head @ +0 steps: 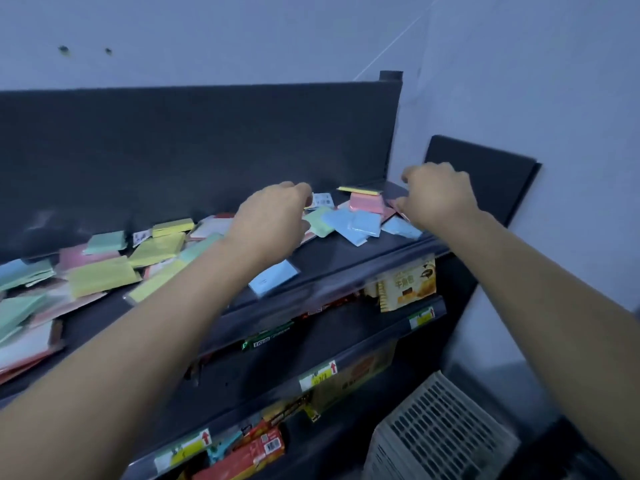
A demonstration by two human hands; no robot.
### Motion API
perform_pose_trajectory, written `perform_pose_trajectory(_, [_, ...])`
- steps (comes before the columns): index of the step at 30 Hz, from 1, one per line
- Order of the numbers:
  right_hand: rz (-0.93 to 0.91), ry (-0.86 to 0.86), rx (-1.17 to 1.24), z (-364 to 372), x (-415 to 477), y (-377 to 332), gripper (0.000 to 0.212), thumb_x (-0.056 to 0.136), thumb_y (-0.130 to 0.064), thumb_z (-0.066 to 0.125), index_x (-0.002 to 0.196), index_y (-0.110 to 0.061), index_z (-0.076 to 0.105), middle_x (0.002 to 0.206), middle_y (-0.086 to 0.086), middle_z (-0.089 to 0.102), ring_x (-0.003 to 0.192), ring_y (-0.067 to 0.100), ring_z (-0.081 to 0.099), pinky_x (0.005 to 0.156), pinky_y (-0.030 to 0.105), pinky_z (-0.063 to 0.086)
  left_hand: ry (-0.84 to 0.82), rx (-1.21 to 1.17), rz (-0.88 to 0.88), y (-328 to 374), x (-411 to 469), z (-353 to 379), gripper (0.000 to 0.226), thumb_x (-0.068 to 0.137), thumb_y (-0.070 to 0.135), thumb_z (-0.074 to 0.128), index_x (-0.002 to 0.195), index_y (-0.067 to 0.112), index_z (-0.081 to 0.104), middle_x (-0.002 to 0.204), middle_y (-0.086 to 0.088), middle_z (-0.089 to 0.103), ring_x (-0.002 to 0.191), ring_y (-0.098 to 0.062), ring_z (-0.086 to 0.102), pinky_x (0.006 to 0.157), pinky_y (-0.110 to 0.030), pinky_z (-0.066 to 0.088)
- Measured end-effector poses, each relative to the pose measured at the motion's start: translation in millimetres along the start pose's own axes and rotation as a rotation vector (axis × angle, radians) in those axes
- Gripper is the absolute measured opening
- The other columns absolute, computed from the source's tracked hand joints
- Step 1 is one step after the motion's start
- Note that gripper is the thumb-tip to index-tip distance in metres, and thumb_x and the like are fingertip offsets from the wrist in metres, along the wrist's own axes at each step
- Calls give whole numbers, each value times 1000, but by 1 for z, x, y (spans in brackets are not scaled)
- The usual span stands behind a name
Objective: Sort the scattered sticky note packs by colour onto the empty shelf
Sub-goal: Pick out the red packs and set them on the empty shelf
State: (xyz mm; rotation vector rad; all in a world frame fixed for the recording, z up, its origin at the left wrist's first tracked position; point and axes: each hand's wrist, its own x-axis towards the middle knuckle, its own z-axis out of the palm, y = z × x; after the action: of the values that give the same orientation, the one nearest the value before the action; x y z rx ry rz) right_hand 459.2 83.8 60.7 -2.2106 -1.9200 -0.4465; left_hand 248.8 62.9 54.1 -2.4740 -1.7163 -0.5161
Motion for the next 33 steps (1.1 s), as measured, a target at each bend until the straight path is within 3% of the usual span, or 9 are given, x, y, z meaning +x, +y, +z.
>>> perform_pose_trajectory(4, [97,-70,93,8,10,5,31,92,-26,56,119,-11,56,116,14,60,108,32,54,89,39,43,-5,-20,14,1,6,5,27,92,18,54,118,15,52,115,-4,56,100,-26,53,74,-32,39])
perform_pose_trajectory(11, [109,-130,184,55,61,25,28,92,-21,56,117,-10,58,114,14,60,103,32,56,86,38,44,-38,-50,63,18,60,36,26,92,19,54,117,16,53,116,-4,57,101,-27,54,82,-39,46])
perform_pose_trajectory(14, [98,-200,262,80,92,41,27,91,-28,59,108,-7,59,108,13,61,94,31,57,77,36,45,-65,-65,59,29,91,55,25,90,18,56,115,14,54,116,-5,58,102,-28,55,83,-38,46])
perform_pose_trajectory(18, [141,-375,336,111,130,60,36,89,-39,61,77,-8,48,102,13,60,78,26,53,56,28,38,-102,-71,12,38,126,80,29,91,19,58,119,15,54,121,-5,58,105,-28,55,83,-35,45])
perform_pose_trajectory(23, [142,-591,330,138,157,70,67,81,-53,66,122,-2,52,118,13,58,94,27,55,76,31,46,-130,-40,-40,42,157,103,30,91,20,57,120,14,53,124,-6,56,107,-28,54,81,-32,41])
perform_pose_trajectory(29, [111,-686,387,147,177,68,56,77,-42,75,116,-5,56,119,12,58,104,29,58,91,38,49,-165,-49,-92,48,175,121,32,90,20,58,121,14,53,121,-8,59,106,-30,56,85,-38,47])
perform_pose_trajectory(33, [122,-752,392,153,182,60,78,63,-61,76,118,-9,53,124,11,54,111,34,53,98,45,45,-154,-50,-119,47,179,122,32,90,19,58,121,14,54,120,-8,59,105,-29,56,84,-36,46])
